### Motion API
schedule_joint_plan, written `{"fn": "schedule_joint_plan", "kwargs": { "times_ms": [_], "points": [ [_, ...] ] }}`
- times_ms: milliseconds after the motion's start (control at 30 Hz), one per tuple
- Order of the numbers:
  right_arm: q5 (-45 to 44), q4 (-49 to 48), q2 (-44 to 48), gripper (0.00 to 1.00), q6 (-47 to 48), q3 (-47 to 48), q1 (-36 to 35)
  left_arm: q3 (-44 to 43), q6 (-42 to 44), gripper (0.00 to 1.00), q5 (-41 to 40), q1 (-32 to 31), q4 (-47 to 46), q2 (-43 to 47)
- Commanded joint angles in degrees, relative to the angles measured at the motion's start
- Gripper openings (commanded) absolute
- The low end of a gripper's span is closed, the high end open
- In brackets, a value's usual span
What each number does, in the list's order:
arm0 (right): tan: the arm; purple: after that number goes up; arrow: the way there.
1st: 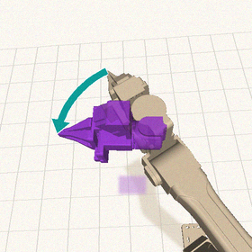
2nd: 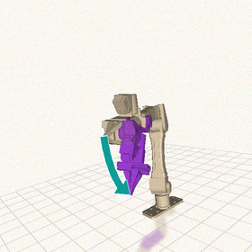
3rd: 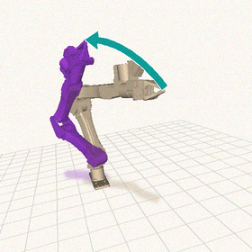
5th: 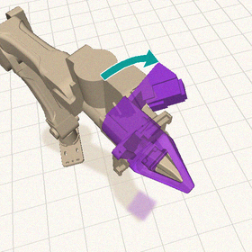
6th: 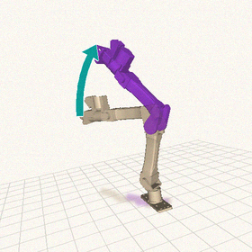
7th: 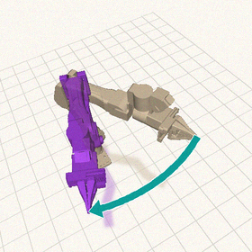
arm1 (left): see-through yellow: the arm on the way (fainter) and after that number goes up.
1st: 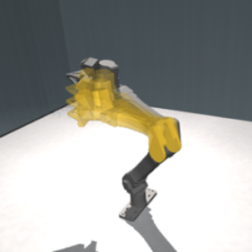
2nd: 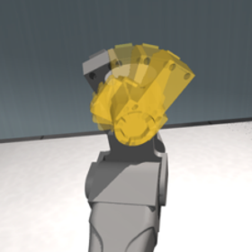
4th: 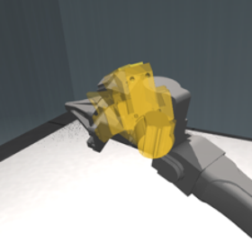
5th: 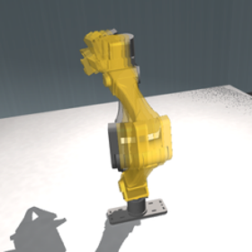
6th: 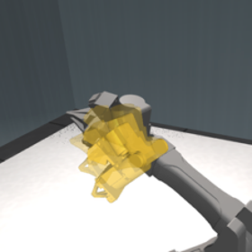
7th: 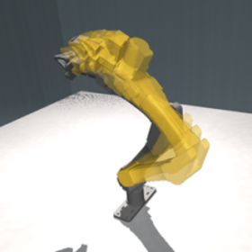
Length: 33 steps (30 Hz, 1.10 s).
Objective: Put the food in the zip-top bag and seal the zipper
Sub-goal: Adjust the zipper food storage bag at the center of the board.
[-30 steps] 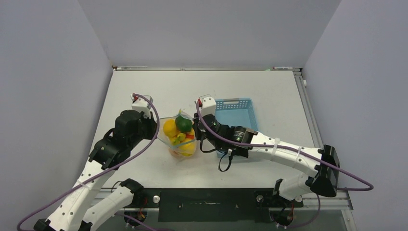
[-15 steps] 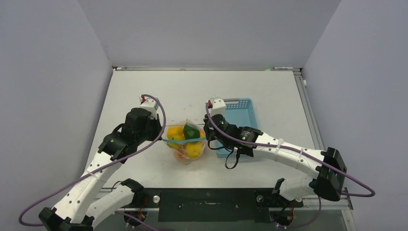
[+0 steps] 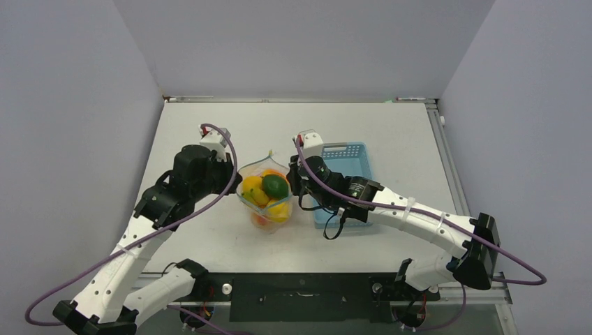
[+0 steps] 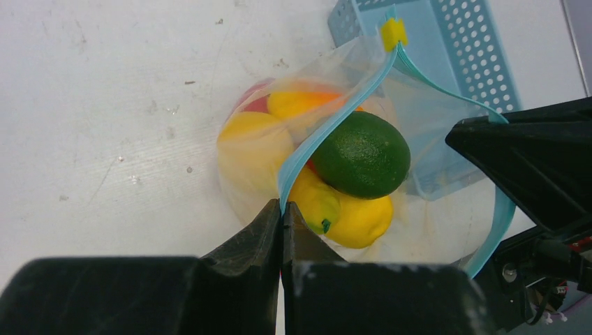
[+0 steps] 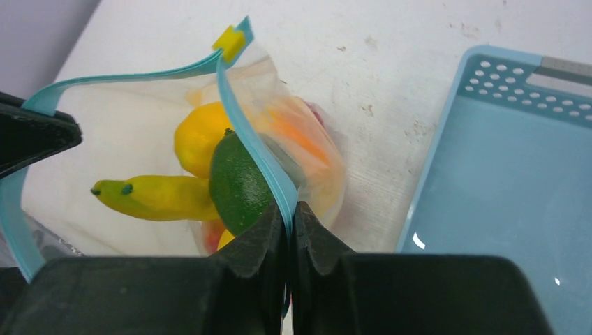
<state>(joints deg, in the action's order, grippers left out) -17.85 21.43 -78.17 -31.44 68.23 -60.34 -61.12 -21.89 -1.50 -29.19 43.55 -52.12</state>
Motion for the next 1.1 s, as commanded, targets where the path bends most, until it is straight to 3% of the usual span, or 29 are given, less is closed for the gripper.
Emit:
{"fn": "schedule_joint_plan", "kwargs": {
  "times_ms": [0, 300, 633, 1067],
  "points": [
    [-1.99, -0.75, 2.66, 0.05, 1.66, 4.84, -2.37, -5.16, 0.57, 0.00, 1.38, 0.10, -0.47, 1.38],
    [-1.16, -3.06, 1.68, 0.05, -0.80, 1.79, -3.63, -2.48, 1.18, 0.00, 1.50, 0.10, -2.15, 0.22],
    [-1.81, -8.40, 0.82, 0.05, -5.94, -1.13, -6.95, -5.33, 4.27, 0.00, 5.03, 0.10, -3.83, -2.21],
    [-18.71, -20.53, -0.89, 0.05, -17.37, -8.30, -15.30, -7.19, 12.02, 0.00, 14.30, -1.60, -4.55, -6.01]
  ]
}}
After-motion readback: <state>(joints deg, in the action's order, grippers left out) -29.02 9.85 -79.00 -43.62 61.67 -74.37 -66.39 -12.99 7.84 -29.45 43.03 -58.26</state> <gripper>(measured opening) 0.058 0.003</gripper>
